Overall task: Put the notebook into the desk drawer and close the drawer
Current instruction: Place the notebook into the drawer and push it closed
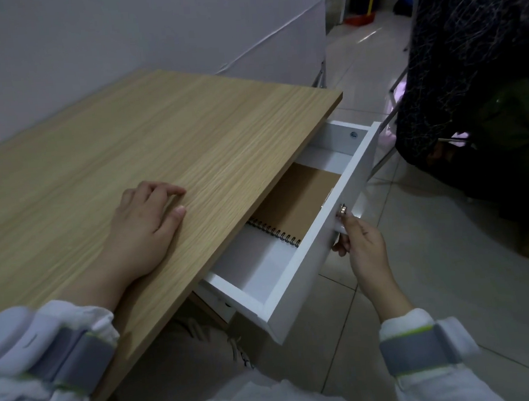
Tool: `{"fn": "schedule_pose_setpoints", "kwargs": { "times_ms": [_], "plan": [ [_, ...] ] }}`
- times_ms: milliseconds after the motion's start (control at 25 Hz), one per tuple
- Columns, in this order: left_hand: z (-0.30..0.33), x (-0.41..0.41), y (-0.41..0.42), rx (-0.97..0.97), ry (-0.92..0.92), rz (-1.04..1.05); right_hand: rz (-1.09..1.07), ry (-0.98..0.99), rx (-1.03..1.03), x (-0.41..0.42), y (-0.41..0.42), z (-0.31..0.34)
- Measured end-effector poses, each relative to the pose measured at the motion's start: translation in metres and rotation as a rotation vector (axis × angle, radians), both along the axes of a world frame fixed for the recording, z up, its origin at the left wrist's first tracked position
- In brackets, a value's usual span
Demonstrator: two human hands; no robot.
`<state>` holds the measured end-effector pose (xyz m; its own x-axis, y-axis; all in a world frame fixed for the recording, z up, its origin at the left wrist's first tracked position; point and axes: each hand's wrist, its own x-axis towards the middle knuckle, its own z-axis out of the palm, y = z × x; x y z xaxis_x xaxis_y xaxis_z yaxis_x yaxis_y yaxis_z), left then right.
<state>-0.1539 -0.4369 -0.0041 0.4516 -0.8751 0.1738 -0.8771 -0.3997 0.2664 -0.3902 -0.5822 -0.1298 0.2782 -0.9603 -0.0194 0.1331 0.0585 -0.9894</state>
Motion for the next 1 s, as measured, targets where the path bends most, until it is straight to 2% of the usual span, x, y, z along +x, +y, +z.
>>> {"fn": "schedule_pose_setpoints", "kwargs": {
  "times_ms": [400,640,1000],
  "plan": [
    [0.000,-0.002,-0.001,-0.027,0.010,0.025,0.133,0.124,0.013,0.046,0.000,0.008],
    [0.000,-0.004,-0.001,-0.029,0.009,0.026,0.280,0.030,0.120,0.075,-0.002,0.015],
    [0.002,-0.006,-0.001,-0.016,0.019,0.043,0.333,0.196,-0.005,0.109,-0.010,0.004]
  ]
}}
